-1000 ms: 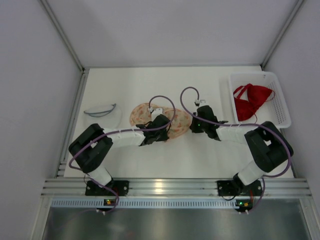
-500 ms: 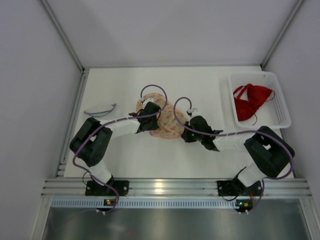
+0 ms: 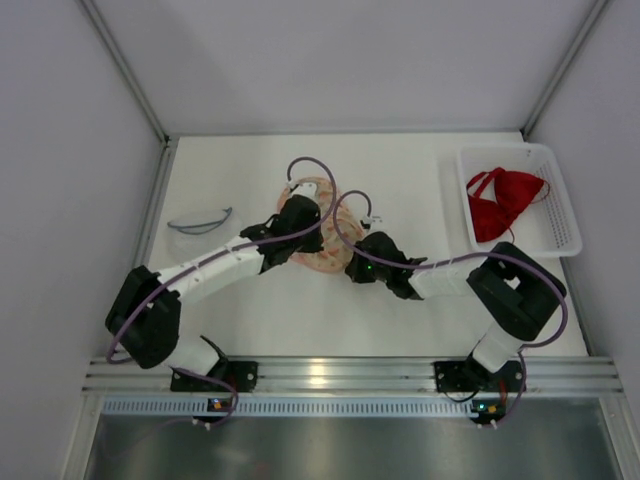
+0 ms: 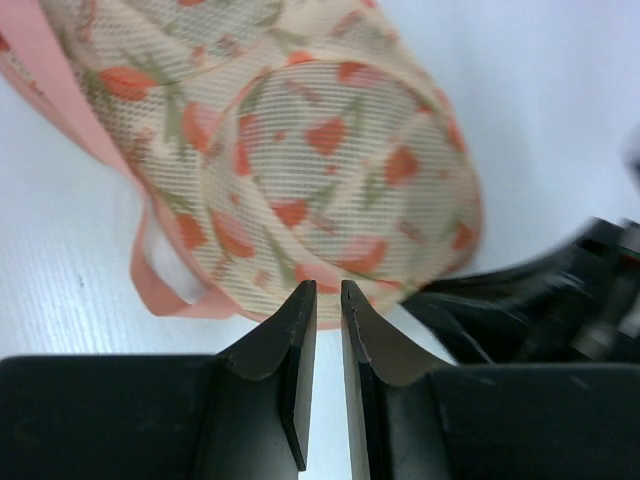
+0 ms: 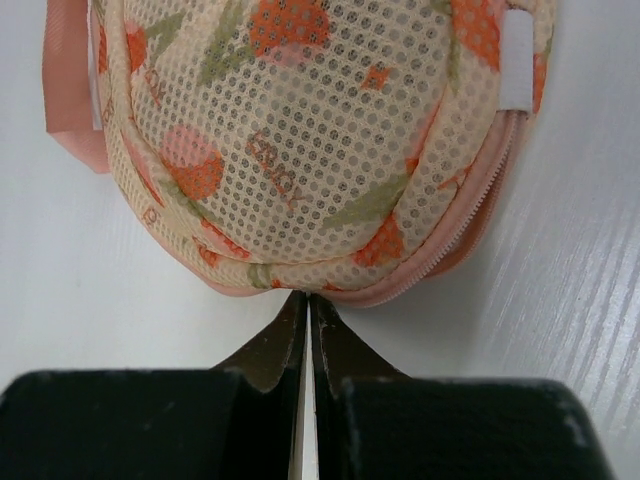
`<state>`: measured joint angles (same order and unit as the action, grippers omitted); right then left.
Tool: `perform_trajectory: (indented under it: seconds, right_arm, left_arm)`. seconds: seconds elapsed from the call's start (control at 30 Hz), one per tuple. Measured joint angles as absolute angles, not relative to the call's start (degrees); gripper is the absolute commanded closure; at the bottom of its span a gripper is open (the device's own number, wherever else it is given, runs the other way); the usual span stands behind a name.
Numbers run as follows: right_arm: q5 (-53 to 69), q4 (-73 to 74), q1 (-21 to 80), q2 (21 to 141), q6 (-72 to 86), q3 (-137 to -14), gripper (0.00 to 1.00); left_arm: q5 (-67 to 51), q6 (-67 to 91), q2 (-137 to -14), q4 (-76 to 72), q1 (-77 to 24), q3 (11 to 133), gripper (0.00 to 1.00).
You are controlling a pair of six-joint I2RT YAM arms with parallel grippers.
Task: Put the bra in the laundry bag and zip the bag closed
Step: Zip the laundry bag at the center of the board.
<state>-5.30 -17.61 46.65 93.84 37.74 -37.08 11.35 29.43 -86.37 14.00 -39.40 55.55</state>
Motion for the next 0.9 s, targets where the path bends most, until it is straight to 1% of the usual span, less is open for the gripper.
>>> perform_trajectory:
  seconds: [0.1, 0.17, 0.4, 0.9]
  right_arm:
    - [-5.3, -17.6, 46.7, 94.9, 38.4, -38.2, 1.0]
    - [-5.1, -17.6, 46.7, 95.3, 38.9, -38.6, 1.0]
    - [-5.1, -17.5, 46.7, 95.3, 39.2, -38.7, 1.0]
    - [-4.6, -17.5, 46.7, 95.3, 39.3, -38.6, 1.0]
  left_arm:
    - [11.3, 30.4, -82.2, 13.2, -42.2, 55.4, 0.78]
    - [10.7, 31.5, -82.1, 11.9, -43.5, 54.7, 0.79]
    - [9.7, 34.5, -88.7, 10.3, -44.9, 49.9, 0.79]
    - [13.2, 40.8, -94.4, -0.4, -45.1, 45.7, 0.8]
